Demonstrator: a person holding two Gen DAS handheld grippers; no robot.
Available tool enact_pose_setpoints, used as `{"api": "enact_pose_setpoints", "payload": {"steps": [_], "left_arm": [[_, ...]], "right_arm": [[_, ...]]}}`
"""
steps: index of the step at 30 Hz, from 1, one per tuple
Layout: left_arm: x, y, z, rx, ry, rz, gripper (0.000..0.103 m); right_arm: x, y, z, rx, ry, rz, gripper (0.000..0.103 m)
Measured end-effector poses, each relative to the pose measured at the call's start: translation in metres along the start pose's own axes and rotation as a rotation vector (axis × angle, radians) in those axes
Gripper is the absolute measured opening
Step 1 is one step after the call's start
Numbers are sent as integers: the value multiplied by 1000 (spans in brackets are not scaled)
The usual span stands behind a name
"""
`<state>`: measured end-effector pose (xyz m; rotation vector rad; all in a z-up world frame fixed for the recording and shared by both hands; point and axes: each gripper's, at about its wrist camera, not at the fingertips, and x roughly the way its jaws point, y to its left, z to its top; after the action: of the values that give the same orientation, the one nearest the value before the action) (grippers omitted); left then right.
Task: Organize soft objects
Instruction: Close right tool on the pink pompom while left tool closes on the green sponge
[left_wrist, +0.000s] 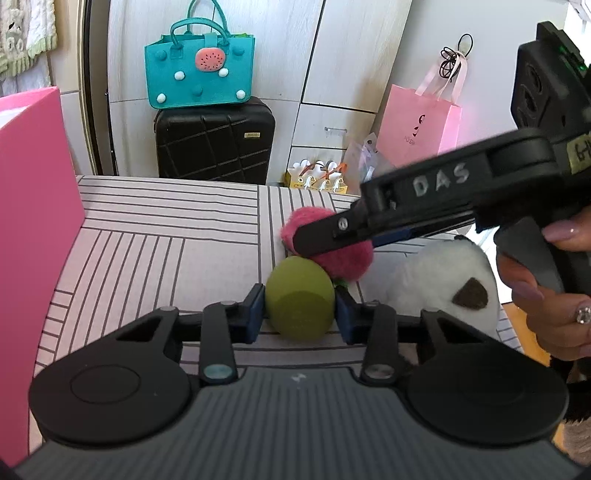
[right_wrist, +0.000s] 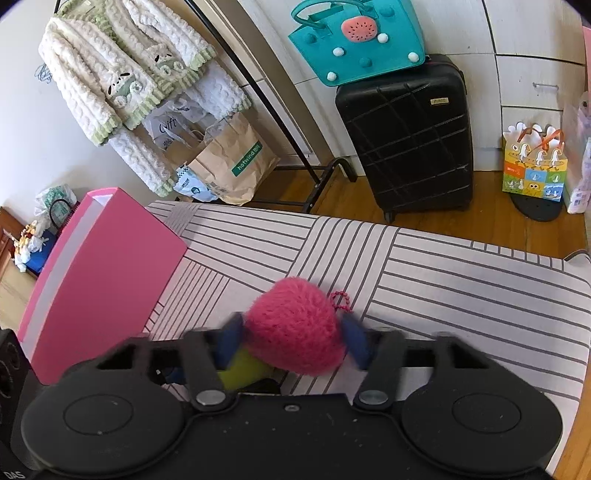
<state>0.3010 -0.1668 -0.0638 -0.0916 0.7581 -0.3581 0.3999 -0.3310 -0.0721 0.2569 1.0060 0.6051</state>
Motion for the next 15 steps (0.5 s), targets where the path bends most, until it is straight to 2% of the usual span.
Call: {"api": "enact_pose_setpoints", "payload": {"steps": [3, 15], "left_arm": [[0, 1, -1, -3, -7, -1, 37], [-12, 7, -4, -54, 30, -48, 36]], "right_arm": [[-1, 5, -2, -32, -19, -6, 49], [-12, 27, -7, -119, -24, -31, 48]]}}
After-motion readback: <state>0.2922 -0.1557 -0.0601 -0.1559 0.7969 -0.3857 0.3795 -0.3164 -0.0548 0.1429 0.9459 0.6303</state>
